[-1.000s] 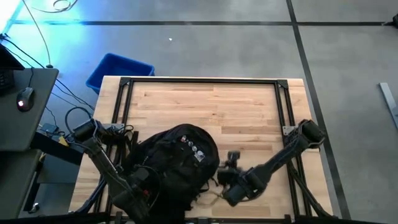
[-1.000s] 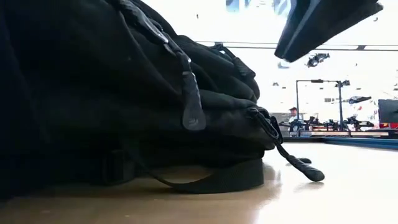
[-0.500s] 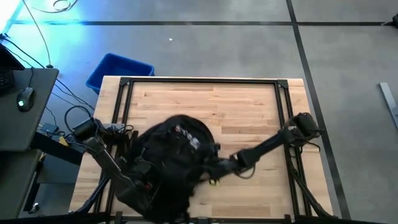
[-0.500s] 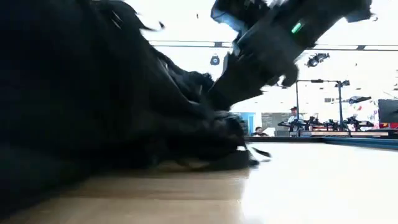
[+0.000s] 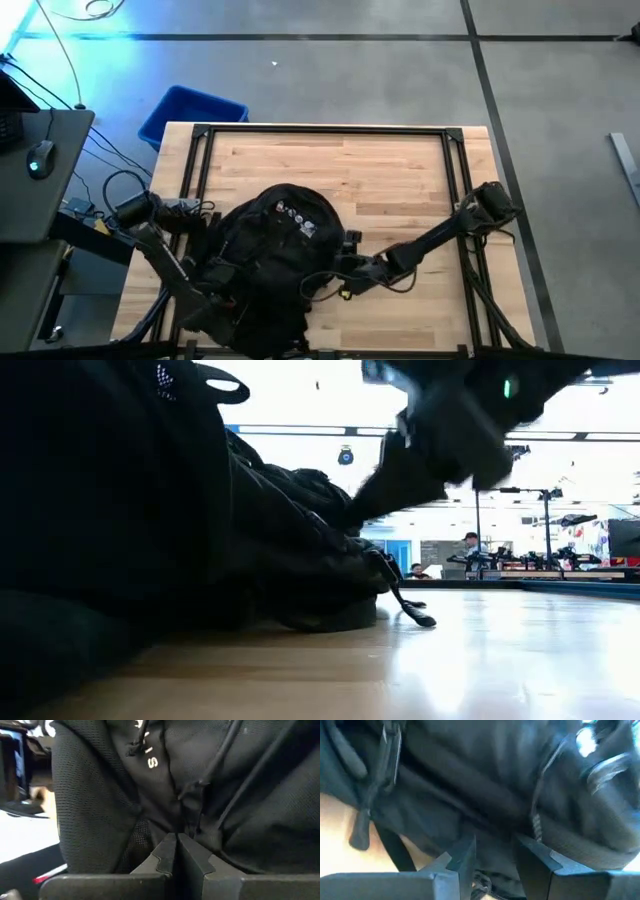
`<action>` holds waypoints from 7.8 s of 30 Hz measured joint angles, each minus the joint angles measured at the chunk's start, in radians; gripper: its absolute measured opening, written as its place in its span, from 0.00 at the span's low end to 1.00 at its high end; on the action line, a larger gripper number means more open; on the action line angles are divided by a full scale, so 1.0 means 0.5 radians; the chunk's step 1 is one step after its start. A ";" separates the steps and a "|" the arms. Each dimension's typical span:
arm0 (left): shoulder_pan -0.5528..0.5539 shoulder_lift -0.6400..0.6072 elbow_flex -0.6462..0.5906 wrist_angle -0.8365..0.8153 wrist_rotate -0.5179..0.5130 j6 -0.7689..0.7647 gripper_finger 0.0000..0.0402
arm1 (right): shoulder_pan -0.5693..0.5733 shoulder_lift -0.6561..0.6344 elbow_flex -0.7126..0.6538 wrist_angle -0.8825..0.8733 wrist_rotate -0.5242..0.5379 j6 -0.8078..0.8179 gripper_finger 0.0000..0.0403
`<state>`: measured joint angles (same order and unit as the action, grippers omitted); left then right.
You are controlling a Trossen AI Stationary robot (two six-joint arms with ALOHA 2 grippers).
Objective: Unpack backpack
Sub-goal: Close the black backpack, then return to Home Position
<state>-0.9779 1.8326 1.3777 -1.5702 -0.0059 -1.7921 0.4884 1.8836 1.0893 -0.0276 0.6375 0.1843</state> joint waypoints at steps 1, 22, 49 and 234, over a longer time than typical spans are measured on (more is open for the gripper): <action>-0.027 -0.005 0.060 0.000 -0.037 -0.042 0.00 | 0.021 -0.040 0.031 -0.056 -0.003 -0.012 0.28; 0.483 -1.456 -0.167 0.355 -1.535 0.731 0.00 | -0.754 -1.791 -0.541 -1.062 -0.727 0.488 0.28; 1.581 -3.646 -2.114 2.106 -0.922 2.525 0.00 | -2.184 -3.111 -1.861 0.324 -2.343 0.385 0.22; 2.086 -3.636 -2.730 3.205 -0.344 3.501 0.00 | -0.977 -3.739 -2.161 0.095 -1.260 -0.316 0.19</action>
<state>0.0650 0.0147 0.0128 0.0322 -0.1780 -0.0414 -0.0002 0.0139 0.0086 0.0196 0.0074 0.0261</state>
